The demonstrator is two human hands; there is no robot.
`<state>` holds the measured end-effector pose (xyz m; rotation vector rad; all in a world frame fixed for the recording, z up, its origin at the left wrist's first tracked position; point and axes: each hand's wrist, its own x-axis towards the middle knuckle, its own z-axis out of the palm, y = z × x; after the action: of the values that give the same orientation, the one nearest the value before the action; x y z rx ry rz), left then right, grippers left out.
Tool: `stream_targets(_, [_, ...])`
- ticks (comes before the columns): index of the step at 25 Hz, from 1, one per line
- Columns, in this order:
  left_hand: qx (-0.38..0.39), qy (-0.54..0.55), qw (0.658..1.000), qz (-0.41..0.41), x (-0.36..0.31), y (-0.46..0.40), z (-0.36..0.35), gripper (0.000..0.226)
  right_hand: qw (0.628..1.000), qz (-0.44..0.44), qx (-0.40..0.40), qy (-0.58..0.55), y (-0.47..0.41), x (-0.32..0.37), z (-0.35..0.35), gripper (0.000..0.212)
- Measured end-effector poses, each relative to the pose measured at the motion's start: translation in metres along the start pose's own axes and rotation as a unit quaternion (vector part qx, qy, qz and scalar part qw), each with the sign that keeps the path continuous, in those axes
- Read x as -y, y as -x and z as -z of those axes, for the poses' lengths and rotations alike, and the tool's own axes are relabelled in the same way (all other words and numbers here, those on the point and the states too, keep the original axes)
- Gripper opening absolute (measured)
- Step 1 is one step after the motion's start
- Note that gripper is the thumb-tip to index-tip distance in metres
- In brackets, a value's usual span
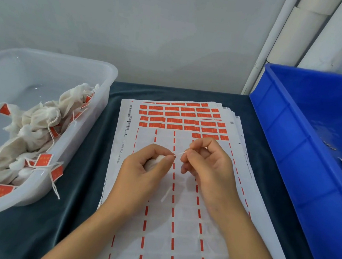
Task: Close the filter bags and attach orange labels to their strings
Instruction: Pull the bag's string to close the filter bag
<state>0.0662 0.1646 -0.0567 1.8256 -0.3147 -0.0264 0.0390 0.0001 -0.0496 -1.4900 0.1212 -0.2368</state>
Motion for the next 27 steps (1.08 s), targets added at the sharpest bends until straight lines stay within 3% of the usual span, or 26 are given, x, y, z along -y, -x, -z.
stream_targets(2, [0.005, 0.004, 1.000, 0.002, -0.0008, 0.0006, -0.0009, 0.014, 0.998, -0.019, 0.022, -0.060, 0.0004, 0.0024, 0.0024, 0.014])
stream_targets(9, [0.030, -0.002, 0.999, 0.014, -0.0037, 0.0015, -0.0005, 0.016, 0.998, 0.023, -0.059, 0.027, -0.0003, -0.0001, -0.0011, 0.010])
stream_targets(15, [0.046, -0.018, 0.999, 0.014, -0.0045, 0.0013, -0.0006, 0.022, 0.995, 0.010, -0.087, -0.040, 0.0005, 0.0026, -0.0017, 0.010])
stream_targets(20, [0.046, -0.078, 0.996, 0.010, -0.0037, 0.0011, -0.0030, 0.021, 0.993, 0.021, -0.109, -0.050, 0.0006, 0.0049, -0.0012, 0.006])
stream_targets(27, [0.017, -0.084, 0.996, 0.003, -0.0002, 0.0006, -0.0042, 0.023, 0.993, 0.013, -0.116, -0.037, -0.0012, 0.0033, 0.0020, 0.006])
